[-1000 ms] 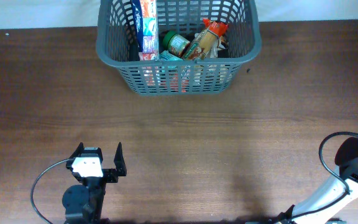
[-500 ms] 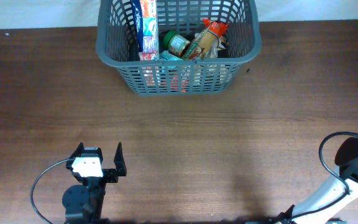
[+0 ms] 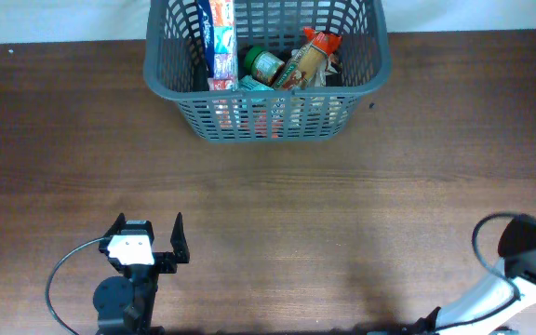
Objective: Pack container
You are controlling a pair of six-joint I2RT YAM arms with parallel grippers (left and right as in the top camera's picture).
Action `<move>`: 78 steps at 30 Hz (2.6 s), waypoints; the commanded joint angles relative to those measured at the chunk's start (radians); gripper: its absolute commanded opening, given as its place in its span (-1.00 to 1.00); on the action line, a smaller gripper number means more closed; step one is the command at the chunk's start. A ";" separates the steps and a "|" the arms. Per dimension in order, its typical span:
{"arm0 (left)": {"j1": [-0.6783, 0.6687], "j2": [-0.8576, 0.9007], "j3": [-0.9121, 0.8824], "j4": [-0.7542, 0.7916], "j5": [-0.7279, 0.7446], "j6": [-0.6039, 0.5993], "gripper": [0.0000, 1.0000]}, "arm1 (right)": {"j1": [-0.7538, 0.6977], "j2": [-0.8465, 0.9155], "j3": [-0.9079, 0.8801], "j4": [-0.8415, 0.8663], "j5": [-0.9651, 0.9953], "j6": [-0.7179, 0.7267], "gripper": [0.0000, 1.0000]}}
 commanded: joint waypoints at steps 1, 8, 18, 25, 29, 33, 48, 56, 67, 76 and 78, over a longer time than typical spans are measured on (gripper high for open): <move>0.007 -0.010 -0.008 0.005 0.000 0.016 0.99 | 0.063 -0.139 0.008 0.102 0.025 -0.093 0.98; 0.007 -0.010 -0.008 0.005 0.000 0.016 0.99 | 0.178 -0.223 0.008 0.209 0.137 -0.173 0.98; 0.007 -0.010 -0.008 0.005 0.000 0.016 0.99 | 0.259 -0.336 -0.169 0.321 0.172 -0.172 0.98; 0.007 -0.010 -0.008 0.005 0.000 0.016 0.99 | 0.299 -0.541 -0.539 0.582 0.172 -0.169 0.98; 0.007 -0.010 -0.008 0.005 0.000 0.016 0.99 | 0.325 -0.710 -0.797 0.774 0.172 -0.169 0.98; 0.007 -0.010 -0.008 0.005 0.000 0.016 0.99 | 0.361 -0.877 -1.022 0.944 0.169 -0.169 0.98; 0.007 -0.010 -0.008 0.005 0.000 0.016 0.99 | 0.433 -1.394 -1.771 1.429 0.017 -0.169 0.98; 0.007 -0.010 -0.008 0.005 0.000 0.016 0.99 | 0.433 -1.643 -2.137 1.679 0.010 -0.169 0.98; 0.007 -0.010 -0.008 0.005 0.000 0.016 0.99 | 0.439 -1.814 -2.273 1.659 -0.012 -0.173 0.98; 0.007 -0.010 -0.008 0.005 0.000 0.016 0.99 | 0.439 -1.881 -2.353 1.659 -0.016 -0.173 0.98; 0.007 -0.010 -0.008 0.005 0.000 0.016 0.99 | 0.439 -1.902 -2.372 1.659 -0.016 -0.173 0.98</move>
